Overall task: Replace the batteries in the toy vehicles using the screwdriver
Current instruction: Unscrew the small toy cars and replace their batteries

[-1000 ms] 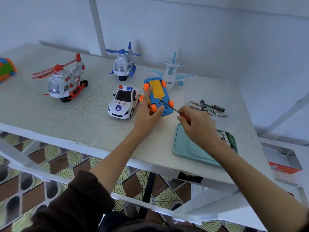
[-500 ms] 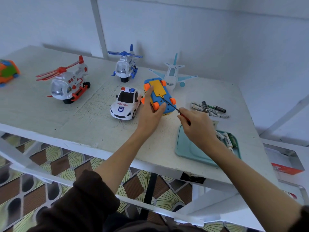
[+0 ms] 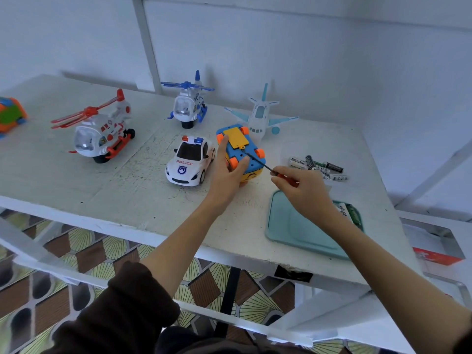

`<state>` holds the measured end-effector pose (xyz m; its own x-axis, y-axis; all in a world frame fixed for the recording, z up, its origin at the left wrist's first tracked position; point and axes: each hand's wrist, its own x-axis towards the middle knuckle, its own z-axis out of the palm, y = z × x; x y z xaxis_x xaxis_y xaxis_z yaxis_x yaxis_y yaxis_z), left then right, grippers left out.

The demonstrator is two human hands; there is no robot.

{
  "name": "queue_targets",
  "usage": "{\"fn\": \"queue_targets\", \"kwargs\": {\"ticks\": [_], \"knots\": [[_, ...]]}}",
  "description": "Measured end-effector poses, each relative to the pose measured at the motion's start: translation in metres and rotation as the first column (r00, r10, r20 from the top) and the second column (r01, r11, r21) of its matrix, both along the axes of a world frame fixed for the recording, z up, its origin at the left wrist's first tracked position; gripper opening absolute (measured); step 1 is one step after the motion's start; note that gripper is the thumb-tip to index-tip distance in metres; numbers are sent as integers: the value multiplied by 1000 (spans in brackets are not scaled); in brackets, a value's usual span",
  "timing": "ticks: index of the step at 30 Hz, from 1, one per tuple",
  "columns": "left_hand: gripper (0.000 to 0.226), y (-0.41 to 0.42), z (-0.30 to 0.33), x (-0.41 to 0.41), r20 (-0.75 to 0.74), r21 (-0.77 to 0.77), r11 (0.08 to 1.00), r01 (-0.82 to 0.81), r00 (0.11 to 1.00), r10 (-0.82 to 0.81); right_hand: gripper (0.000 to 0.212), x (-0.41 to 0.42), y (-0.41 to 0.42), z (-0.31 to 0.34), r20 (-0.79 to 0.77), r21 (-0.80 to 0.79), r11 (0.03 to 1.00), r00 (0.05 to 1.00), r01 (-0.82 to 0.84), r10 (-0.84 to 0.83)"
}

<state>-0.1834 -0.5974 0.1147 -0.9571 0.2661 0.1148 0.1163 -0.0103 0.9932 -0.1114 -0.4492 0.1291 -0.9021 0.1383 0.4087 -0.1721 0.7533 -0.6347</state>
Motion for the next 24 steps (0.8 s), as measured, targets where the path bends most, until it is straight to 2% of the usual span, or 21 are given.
{"fn": "queue_targets", "kwargs": {"ticks": [5,8,13,18,24], "knots": [[68,-3,2,-2,11,7,1000,20,1000,-20,9,4,7,13,35,9,1000,999,19,-19],[68,-3,3,1,-25,-42,998,55,998,-56,13,-3,9,18,60,76,997,998,16,-21],[66,-3,4,6,-3,-52,991,125,992,-125,25,-14,15,23,83,249,968,996,12,-34],[66,-9,8,7,23,-85,975,205,979,-203,45,-22,18,34,178,284,952,982,-114,65],[66,-23,13,1,55,-162,949,270,963,-265,52,-30,20,35,309,425,870,943,-251,121]]}}
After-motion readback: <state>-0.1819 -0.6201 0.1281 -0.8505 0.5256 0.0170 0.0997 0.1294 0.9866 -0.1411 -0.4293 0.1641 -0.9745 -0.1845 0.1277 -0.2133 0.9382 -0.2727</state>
